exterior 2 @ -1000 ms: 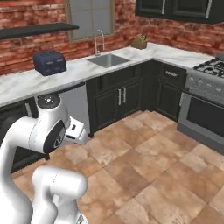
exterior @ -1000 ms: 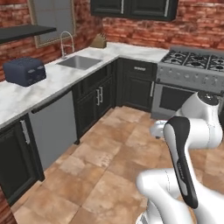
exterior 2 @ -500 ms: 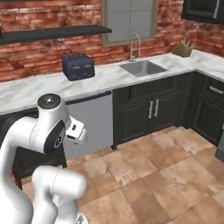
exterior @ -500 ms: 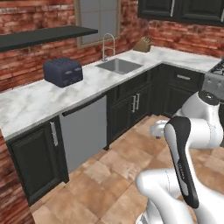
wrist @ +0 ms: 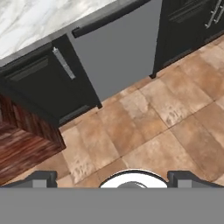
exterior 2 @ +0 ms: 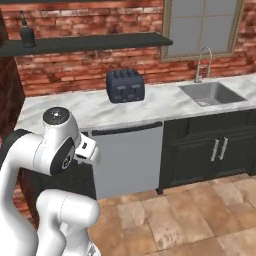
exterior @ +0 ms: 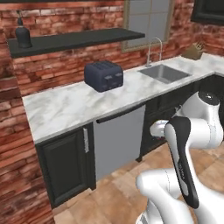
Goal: Get the candle and the liquor from the cabinet and move them to the dining counter.
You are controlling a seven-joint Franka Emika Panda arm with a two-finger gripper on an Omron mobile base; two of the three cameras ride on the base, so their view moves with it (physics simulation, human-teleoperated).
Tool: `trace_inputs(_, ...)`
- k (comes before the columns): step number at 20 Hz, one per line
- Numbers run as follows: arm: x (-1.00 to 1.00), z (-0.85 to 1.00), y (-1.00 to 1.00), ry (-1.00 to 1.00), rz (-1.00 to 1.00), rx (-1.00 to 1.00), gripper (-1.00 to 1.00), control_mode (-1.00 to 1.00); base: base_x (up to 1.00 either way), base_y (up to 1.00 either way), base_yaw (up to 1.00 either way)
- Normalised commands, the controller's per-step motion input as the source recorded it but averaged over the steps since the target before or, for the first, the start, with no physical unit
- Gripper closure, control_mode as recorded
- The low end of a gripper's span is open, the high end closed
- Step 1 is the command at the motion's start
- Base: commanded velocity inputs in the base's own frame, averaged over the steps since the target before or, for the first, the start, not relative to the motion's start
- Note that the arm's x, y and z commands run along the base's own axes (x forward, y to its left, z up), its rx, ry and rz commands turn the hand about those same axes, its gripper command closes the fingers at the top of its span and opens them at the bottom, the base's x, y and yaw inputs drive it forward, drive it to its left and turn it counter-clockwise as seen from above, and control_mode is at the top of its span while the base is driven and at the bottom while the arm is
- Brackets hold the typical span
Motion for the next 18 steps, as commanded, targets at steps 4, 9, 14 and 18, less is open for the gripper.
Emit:
trace_inputs(4,0.00,0.00,0.00,0.00,0.00,0.00,-1.00,1.00,0.72,0.00,0.48)
trace_inputs(9,0.00,0.00,0.00,0.00,0.00,0.00,-1.00,1.00,0.58,-0.05,0.49)
trace_inputs(14,0.00,0.00,0.00,0.00,0.00,0.00,-1.00,1.00,0.33,-0.36,0.29)
trace_inputs(18,0.00,0.00,0.00,0.00,0.00,0.00,-1.00,1.00,0.36,-0.41,0.20)
